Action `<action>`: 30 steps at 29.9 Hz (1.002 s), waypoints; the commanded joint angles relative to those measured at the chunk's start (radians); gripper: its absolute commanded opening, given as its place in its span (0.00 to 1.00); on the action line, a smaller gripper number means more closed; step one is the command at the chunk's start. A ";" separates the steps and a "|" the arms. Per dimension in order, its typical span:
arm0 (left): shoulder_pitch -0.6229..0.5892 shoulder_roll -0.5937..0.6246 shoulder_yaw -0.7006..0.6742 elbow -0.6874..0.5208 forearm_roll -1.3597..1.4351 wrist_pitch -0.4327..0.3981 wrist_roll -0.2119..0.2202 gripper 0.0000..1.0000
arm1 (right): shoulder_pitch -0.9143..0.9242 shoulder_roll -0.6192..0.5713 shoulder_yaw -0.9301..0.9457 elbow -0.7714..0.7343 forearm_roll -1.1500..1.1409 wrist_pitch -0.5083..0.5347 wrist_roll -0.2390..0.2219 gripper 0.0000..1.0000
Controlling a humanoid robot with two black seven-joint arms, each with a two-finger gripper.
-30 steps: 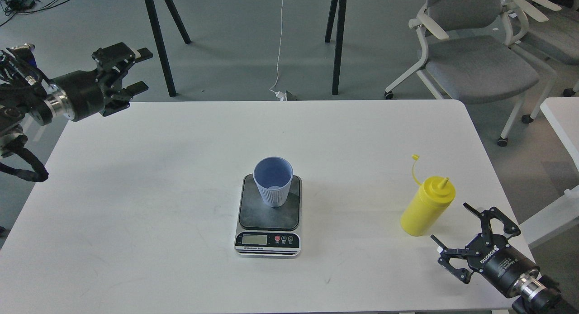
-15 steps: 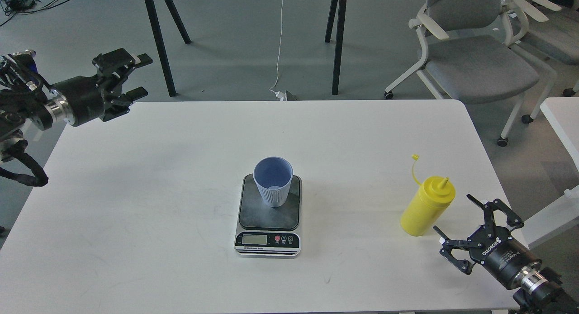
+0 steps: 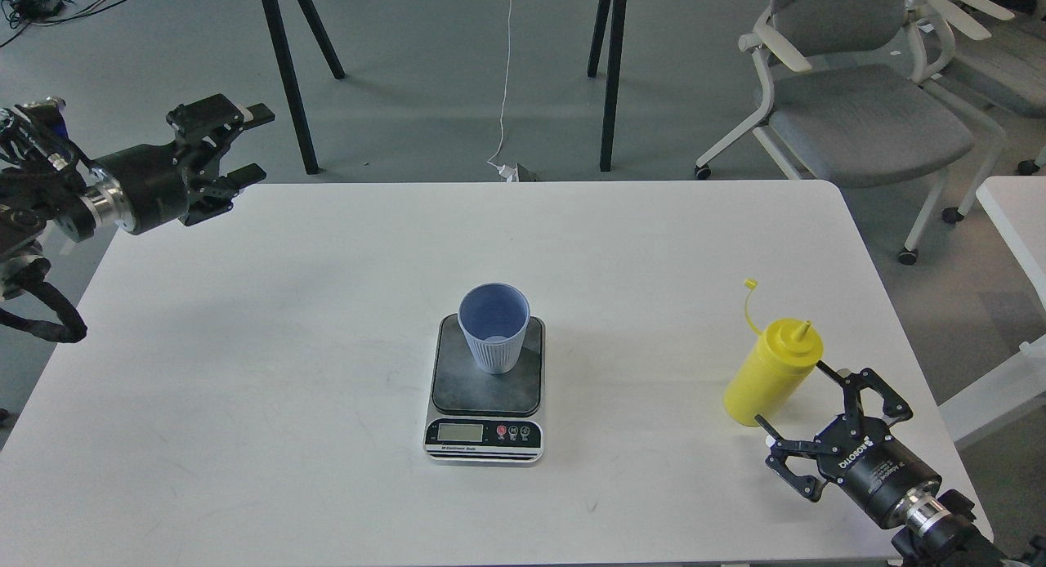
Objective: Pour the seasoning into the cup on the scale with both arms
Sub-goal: 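Move the right gripper low toward the yellow squeeze bottle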
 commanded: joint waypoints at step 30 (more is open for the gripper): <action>0.036 -0.002 -0.003 0.000 0.000 0.000 0.000 0.97 | 0.008 0.024 0.035 -0.032 -0.002 0.000 0.000 0.99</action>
